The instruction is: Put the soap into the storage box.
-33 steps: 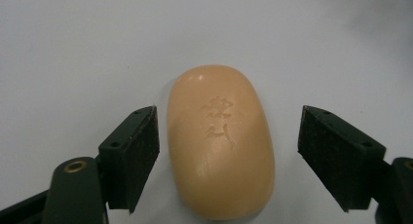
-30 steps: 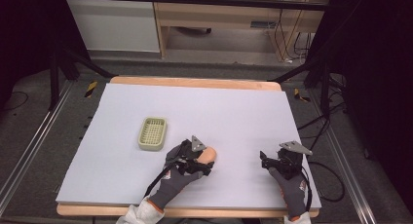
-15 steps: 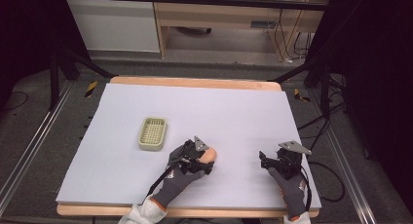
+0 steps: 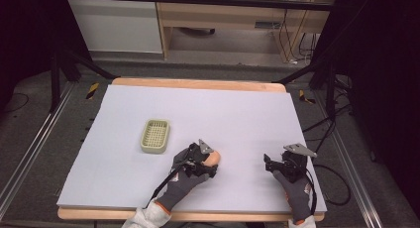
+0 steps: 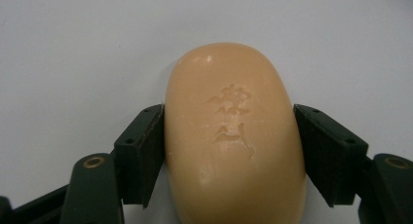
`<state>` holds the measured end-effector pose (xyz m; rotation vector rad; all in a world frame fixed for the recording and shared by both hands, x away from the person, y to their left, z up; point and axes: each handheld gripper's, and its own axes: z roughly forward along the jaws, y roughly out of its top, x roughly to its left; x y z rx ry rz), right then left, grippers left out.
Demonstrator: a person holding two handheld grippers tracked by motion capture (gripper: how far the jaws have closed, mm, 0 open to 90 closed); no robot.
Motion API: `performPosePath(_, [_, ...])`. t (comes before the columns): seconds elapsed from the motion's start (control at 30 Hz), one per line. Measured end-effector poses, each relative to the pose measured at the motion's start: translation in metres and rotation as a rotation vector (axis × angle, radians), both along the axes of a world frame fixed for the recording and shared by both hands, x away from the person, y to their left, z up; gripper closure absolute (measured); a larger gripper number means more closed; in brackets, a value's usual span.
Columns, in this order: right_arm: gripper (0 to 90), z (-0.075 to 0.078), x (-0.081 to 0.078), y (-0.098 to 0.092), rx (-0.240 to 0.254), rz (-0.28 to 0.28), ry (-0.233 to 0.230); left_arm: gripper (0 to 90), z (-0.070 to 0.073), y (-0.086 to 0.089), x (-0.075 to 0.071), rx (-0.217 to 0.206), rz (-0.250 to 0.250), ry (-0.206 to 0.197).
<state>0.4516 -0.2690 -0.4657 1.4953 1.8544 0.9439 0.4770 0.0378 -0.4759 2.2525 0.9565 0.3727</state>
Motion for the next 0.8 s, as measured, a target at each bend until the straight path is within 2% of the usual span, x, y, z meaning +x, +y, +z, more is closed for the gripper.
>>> performPosePath(0.47, [9.6,0.000,0.000,-0.001,0.011,-0.005,0.002,31.4,0.001,-0.002,0.000,0.013,-0.001,-0.001])
performPosePath(0.8, [9.6,0.000,0.000,-0.001,0.008,-0.007,0.002,31.6,0.014,0.003,-0.002,-0.017,-0.020,-0.015])
